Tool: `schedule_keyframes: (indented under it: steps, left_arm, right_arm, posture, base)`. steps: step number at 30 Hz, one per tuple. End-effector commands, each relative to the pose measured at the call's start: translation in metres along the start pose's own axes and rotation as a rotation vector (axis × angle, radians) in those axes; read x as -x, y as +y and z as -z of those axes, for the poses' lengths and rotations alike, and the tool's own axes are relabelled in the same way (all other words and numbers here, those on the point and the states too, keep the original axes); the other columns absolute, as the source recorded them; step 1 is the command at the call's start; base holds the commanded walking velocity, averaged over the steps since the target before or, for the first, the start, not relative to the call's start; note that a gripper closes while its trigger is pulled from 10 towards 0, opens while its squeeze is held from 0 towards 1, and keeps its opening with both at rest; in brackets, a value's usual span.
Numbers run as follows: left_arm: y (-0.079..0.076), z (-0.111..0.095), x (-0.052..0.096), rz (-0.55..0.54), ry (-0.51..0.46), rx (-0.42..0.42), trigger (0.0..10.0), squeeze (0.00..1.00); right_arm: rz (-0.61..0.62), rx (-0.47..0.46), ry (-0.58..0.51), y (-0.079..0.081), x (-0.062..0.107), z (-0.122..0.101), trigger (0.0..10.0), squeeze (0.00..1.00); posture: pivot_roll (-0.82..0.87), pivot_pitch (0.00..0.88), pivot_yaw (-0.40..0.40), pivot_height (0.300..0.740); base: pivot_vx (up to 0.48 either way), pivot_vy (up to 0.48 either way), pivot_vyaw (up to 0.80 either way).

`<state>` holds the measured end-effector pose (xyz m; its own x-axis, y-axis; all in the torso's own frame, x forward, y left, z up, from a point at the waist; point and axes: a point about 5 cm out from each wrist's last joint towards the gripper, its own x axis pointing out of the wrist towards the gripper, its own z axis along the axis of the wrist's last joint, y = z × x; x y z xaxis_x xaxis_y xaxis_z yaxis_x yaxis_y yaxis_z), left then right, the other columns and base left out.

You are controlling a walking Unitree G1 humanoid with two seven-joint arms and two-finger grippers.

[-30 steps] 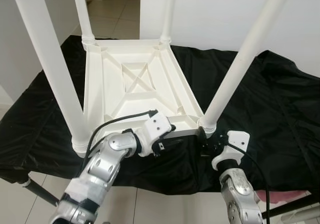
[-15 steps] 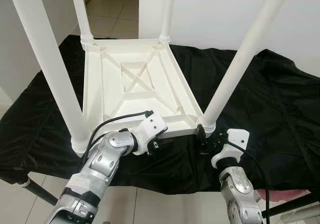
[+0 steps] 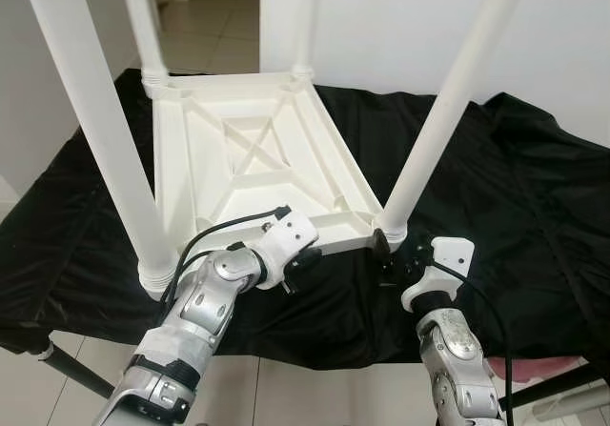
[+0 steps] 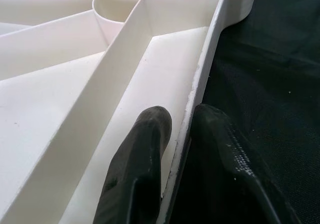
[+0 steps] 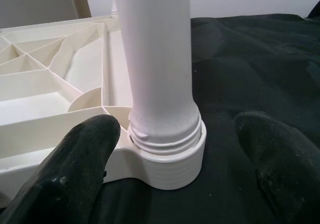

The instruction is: Building children table

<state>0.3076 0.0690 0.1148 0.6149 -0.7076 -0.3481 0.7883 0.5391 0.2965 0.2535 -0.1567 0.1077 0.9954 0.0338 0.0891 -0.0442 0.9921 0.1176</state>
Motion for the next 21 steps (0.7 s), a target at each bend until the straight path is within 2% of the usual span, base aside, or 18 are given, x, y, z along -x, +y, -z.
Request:
schedule_keyframes:
  steps: [1, 10, 13, 16, 18, 21]
  left_arm:
    - [0.008, 0.011, 0.002, -0.121, 0.051, 0.015, 0.0, 0.0]
    - [0.008, 0.016, 0.004, -0.14, 0.099, 0.005, 0.0, 0.0]
    - [0.014, 0.021, 0.01, -0.217, 0.123, 0.043, 0.0, 0.0]
    - [0.015, 0.022, 0.011, -0.233, 0.127, 0.051, 0.0, 0.0]
    - [0.02, 0.031, 0.019, -0.328, 0.165, 0.098, 0.0, 0.0]
    - [0.02, 0.035, 0.022, -0.362, 0.179, 0.118, 0.0, 0.0]
  right_arm:
    - [0.007, -0.007, 0.017, -0.002, 0.0, 0.003, 10.0, 0.0]
    - [0.01, -0.008, 0.016, -0.001, -0.003, 0.003, 10.0, 0.0]
    - [0.011, -0.007, 0.013, -0.002, -0.004, 0.003, 10.0, 0.0]
    - [0.011, -0.006, 0.013, -0.002, -0.004, 0.003, 10.0, 0.0]
    - [0.017, -0.008, 0.012, -0.002, -0.003, 0.003, 10.0, 0.0]
    - [0.018, -0.009, 0.014, -0.002, -0.003, 0.003, 10.0, 0.0]
  posture:
    - [-0.03, 0.0, -0.059, 0.74]
    - [-0.03, 0.0, -0.052, 0.74]
    - [-0.03, 0.0, -0.048, 0.74]
    - [-0.03, 0.0, -0.048, 0.74]
    - [-0.03, 0.0, -0.048, 0.74]
    - [-0.03, 0.0, -0.05, 0.74]
  base:
    - [0.0, 0.0, 0.0]
    - [0.0, 0.0, 0.0]
    - [0.0, 0.0, 0.0]
    - [0.0, 0.0, 0.0]
    - [0.0, 0.0, 0.0]
    - [0.0, 0.0, 0.0]
